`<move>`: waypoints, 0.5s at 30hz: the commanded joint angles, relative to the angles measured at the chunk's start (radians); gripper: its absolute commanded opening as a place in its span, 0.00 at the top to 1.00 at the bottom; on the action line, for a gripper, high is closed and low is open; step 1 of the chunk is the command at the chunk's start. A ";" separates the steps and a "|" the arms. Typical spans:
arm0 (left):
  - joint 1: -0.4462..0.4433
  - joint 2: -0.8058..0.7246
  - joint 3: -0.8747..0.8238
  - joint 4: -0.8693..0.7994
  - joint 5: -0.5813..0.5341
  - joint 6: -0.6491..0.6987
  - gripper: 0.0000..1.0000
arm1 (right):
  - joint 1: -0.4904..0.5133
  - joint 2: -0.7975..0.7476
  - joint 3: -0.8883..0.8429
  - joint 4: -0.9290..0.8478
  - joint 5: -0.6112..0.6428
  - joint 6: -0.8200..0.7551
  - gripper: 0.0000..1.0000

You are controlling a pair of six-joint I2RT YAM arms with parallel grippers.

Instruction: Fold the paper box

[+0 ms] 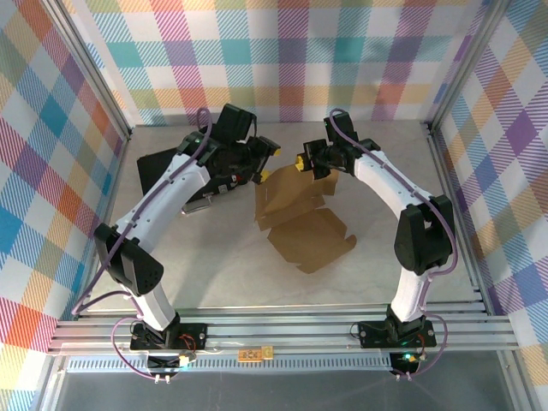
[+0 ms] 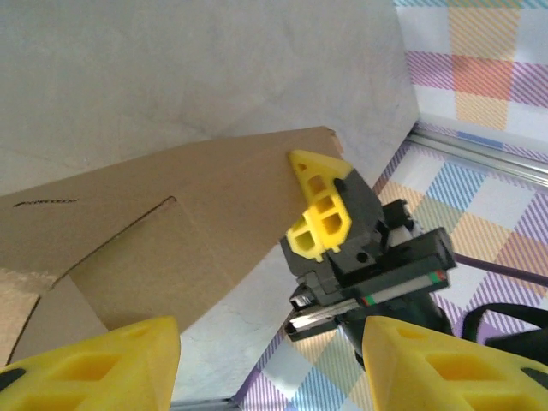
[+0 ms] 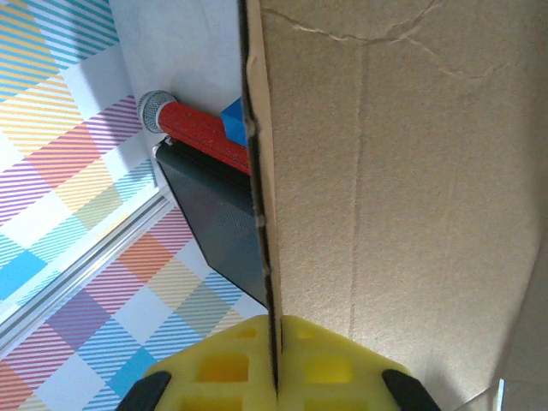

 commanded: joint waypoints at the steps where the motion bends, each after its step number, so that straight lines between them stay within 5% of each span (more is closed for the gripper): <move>1: -0.009 0.014 -0.009 0.021 0.037 -0.029 0.42 | -0.002 -0.052 0.021 -0.030 0.012 0.026 1.00; 15: -0.029 0.075 0.026 0.048 0.044 -0.038 0.42 | 0.003 -0.096 0.018 -0.047 0.030 0.027 1.00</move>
